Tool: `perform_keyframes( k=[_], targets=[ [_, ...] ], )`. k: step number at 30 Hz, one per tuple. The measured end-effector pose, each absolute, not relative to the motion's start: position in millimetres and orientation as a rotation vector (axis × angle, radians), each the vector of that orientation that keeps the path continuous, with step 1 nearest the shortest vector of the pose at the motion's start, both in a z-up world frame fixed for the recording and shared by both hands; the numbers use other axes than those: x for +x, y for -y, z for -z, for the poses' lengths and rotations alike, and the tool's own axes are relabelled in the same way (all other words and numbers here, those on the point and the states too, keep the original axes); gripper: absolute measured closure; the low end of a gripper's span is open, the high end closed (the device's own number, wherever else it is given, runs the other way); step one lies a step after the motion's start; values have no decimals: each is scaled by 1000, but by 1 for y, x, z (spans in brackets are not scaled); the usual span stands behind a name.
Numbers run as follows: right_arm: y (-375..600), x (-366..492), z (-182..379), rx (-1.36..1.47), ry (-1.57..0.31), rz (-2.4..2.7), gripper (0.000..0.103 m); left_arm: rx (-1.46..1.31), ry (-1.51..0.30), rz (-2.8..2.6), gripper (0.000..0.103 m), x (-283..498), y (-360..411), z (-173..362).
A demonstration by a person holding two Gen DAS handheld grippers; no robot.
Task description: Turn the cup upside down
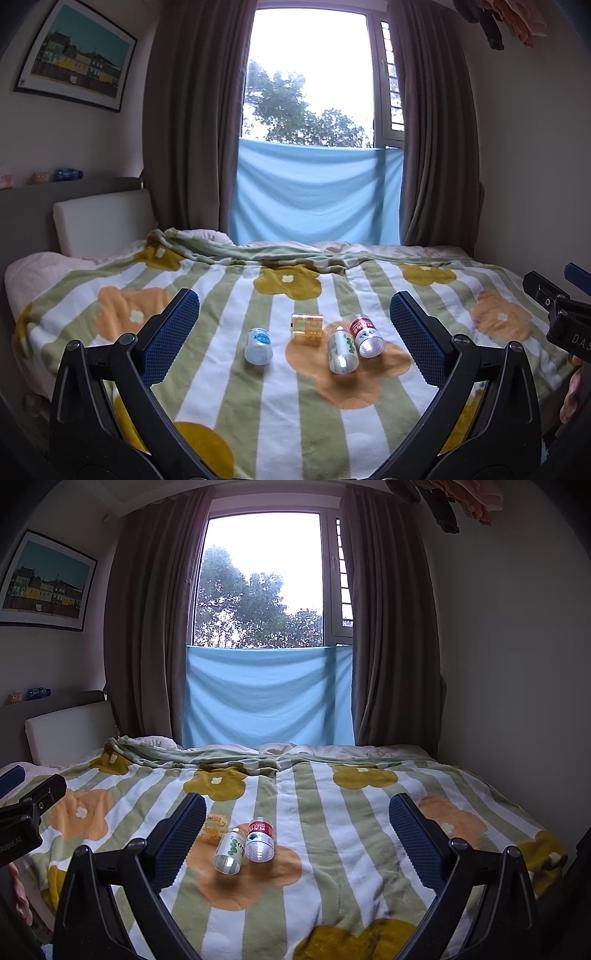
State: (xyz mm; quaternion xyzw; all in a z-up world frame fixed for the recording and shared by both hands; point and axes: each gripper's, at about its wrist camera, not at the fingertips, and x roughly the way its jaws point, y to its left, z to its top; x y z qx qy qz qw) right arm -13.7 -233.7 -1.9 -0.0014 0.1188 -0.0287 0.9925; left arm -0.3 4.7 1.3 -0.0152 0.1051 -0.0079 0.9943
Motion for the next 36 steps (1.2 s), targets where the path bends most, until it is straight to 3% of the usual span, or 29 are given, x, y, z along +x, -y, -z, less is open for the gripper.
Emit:
perform_keyframes(
  k=[36],
  targets=[
    [241, -15, 1, -2, -237, 65, 4, -56, -200, 13, 0, -4, -12, 1]
  ],
)
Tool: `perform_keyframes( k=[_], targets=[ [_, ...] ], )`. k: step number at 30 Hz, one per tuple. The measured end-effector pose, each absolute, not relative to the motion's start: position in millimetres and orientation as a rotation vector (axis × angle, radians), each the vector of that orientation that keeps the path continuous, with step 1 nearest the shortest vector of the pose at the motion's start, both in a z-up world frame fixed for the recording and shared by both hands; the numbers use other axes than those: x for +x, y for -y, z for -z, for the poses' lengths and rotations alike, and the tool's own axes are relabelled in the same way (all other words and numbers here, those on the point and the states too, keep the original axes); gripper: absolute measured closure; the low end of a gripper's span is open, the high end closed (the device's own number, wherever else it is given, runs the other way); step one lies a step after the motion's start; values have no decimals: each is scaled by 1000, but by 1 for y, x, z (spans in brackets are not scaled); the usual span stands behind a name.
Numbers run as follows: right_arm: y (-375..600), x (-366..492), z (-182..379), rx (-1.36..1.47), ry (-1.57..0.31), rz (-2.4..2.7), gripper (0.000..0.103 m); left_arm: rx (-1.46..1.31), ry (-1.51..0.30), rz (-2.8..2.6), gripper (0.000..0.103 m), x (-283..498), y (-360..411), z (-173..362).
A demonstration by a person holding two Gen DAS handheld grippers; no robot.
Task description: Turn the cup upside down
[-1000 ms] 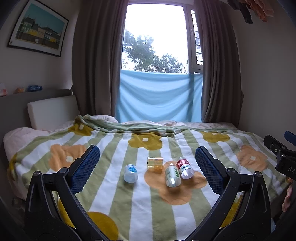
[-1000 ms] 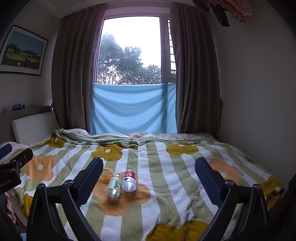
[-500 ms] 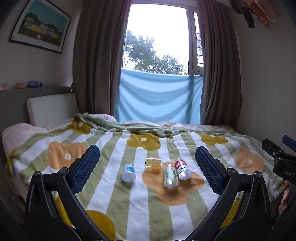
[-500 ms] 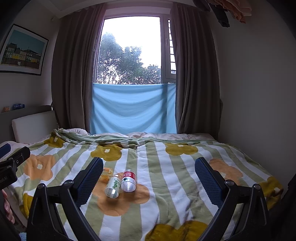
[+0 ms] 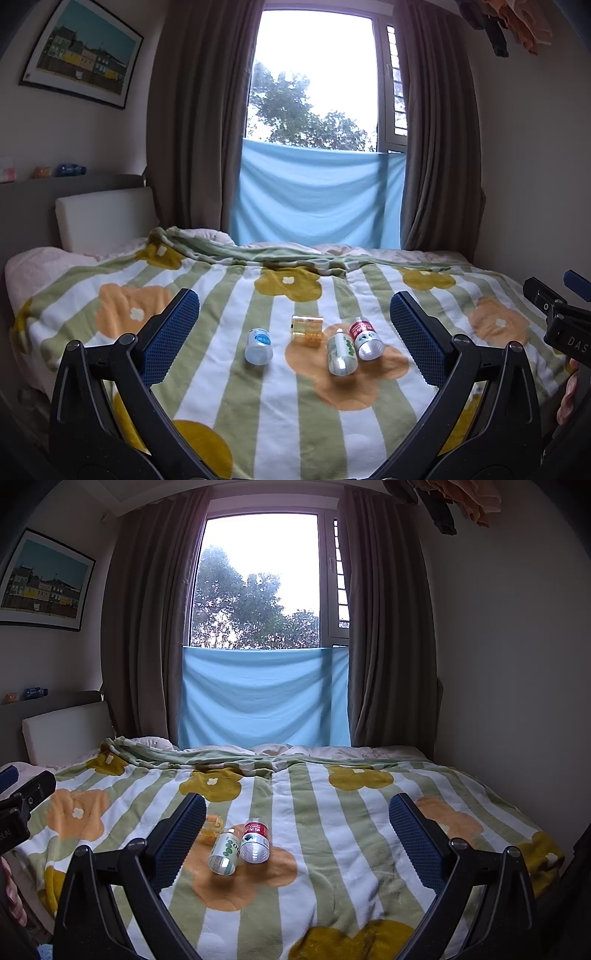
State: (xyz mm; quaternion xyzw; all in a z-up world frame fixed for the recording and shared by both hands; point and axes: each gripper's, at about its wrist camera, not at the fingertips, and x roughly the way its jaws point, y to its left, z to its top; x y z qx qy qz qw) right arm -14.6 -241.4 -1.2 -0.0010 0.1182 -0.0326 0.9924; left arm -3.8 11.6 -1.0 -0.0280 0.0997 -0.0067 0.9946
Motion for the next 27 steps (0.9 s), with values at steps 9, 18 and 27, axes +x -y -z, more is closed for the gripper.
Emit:
perform_keyframes(
  k=[9, 18, 27],
  targets=[
    [242, -14, 1, -3, -236, 66, 4, -58, -210, 23, 0, -2, -11, -1],
    [242, -14, 1, -2, -236, 66, 4, -54, -209, 18, 0, -2, -9, -1],
    [241, -10, 3, 2, -250, 62, 4, -62, -262, 36, 0, 11, -9, 2]
  ],
)
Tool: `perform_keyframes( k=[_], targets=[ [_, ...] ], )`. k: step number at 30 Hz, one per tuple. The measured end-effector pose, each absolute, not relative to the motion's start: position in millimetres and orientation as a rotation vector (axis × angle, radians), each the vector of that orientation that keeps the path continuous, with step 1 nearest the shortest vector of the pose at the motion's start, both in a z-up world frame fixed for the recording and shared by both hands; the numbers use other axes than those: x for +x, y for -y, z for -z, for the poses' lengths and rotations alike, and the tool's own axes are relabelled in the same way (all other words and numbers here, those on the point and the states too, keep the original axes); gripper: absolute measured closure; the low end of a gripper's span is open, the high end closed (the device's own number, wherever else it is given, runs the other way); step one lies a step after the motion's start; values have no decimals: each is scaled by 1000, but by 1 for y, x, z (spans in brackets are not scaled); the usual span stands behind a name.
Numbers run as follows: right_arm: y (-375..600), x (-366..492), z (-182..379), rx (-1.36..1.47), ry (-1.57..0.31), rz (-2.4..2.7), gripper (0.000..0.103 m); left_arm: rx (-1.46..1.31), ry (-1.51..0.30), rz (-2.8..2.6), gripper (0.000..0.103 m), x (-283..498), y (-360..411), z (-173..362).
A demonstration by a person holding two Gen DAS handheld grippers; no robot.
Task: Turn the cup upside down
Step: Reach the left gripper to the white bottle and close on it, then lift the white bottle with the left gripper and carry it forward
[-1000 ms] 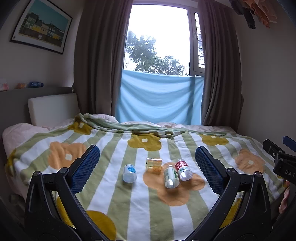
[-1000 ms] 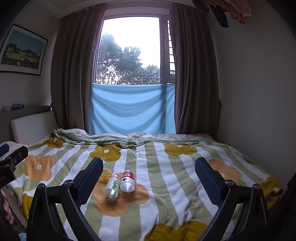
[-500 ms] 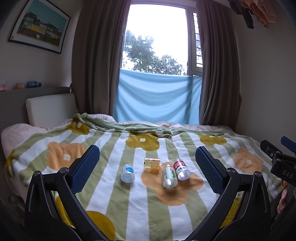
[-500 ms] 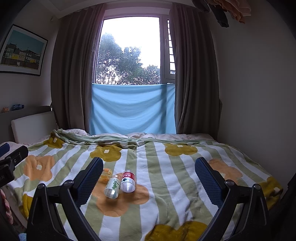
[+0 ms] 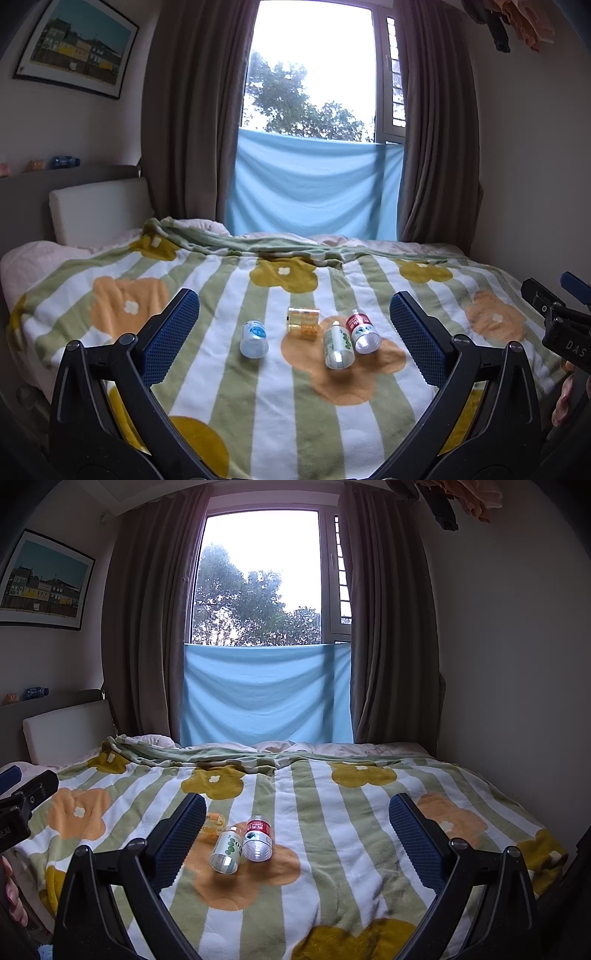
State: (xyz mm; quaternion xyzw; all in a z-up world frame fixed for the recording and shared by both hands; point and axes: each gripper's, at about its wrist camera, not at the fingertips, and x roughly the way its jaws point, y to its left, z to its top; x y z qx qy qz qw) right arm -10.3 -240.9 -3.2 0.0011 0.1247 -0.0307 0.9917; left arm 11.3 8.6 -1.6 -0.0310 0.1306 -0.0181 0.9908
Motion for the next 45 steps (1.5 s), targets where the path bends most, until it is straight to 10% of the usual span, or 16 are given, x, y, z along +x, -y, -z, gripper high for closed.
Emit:
perform_keyframes(
  k=[26, 34, 39, 45],
  targets=[
    [241, 70, 78, -5, -471, 24, 4, 36, -1165, 29, 0, 390, -74, 189],
    [242, 96, 107, 1, -545, 4, 4, 52, -1354, 26, 11, 430, -73, 249],
    [239, 104, 119, 6, -576, -13, 4, 30, -1395, 50, 39, 436, -69, 261],
    [236, 108, 119, 16, -576, -26, 4, 16, -1381, 64, 41, 428, -67, 261]
  ],
)
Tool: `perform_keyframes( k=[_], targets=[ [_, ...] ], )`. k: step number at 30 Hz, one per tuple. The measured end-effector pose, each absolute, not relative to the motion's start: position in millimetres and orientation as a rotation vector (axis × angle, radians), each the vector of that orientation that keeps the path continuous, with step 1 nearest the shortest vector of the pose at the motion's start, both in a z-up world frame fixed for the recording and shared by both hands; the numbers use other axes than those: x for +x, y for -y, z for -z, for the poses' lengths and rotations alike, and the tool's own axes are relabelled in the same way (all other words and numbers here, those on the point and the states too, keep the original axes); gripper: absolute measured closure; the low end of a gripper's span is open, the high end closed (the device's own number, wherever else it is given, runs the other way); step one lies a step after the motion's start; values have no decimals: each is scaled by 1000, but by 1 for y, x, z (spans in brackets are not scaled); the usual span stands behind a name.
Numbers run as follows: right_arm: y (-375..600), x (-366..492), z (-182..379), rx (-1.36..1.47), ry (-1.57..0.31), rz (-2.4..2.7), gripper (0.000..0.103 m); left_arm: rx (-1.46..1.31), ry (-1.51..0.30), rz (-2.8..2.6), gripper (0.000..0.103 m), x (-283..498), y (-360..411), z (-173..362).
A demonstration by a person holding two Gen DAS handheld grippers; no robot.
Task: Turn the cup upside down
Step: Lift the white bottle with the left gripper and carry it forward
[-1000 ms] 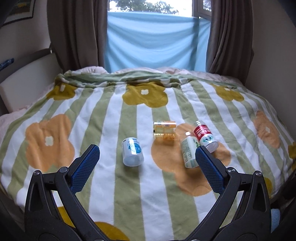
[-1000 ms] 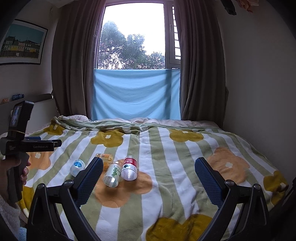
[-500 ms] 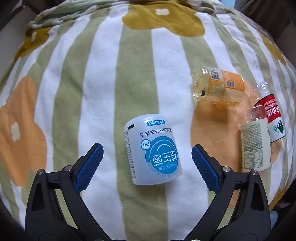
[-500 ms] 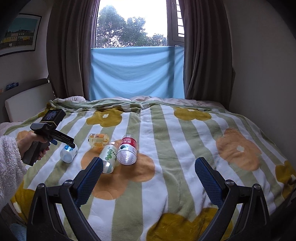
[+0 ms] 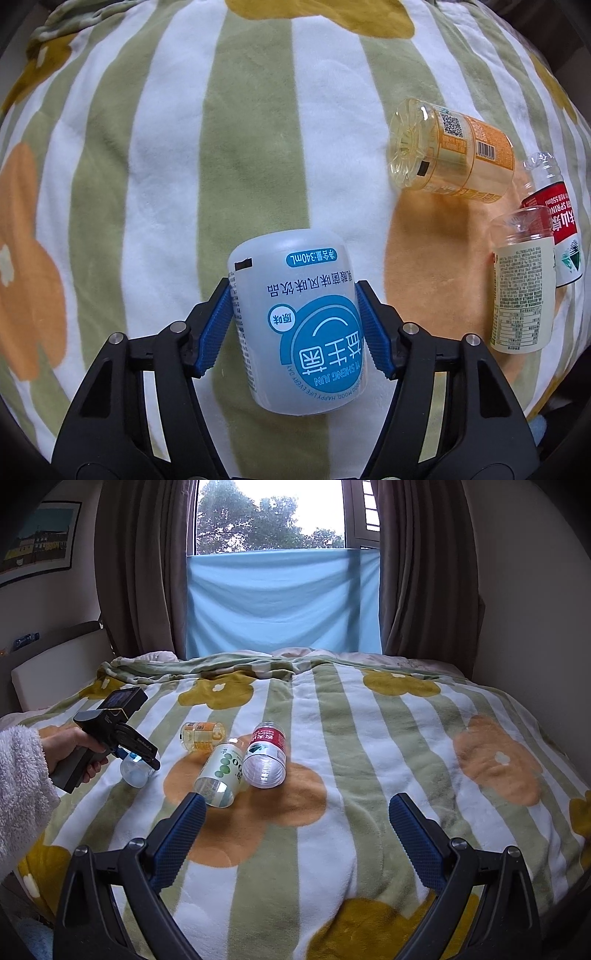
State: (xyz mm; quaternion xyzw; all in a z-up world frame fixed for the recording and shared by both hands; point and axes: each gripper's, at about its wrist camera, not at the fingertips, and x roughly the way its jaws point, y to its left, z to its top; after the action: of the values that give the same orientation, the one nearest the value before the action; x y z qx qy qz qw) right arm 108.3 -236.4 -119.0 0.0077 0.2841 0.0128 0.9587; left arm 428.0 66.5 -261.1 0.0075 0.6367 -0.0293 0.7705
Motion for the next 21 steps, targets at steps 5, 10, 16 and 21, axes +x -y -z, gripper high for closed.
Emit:
perform_keyframes(
  k=[5, 10, 16, 21],
  targets=[
    [234, 104, 114, 20, -572, -39, 4, -17, -1335, 118, 41, 400, -62, 241],
    [235, 93, 106, 28, -550, -46, 4, 37, -1286, 201, 41, 355, -34, 208],
    [236, 75, 101, 42, -539, -49, 4, 118, -1287, 343, 41, 290, 19, 195],
    [242, 62, 98, 56, -536, -43, 4, 135, -1314, 449, 41, 252, 67, 207]
  ],
)
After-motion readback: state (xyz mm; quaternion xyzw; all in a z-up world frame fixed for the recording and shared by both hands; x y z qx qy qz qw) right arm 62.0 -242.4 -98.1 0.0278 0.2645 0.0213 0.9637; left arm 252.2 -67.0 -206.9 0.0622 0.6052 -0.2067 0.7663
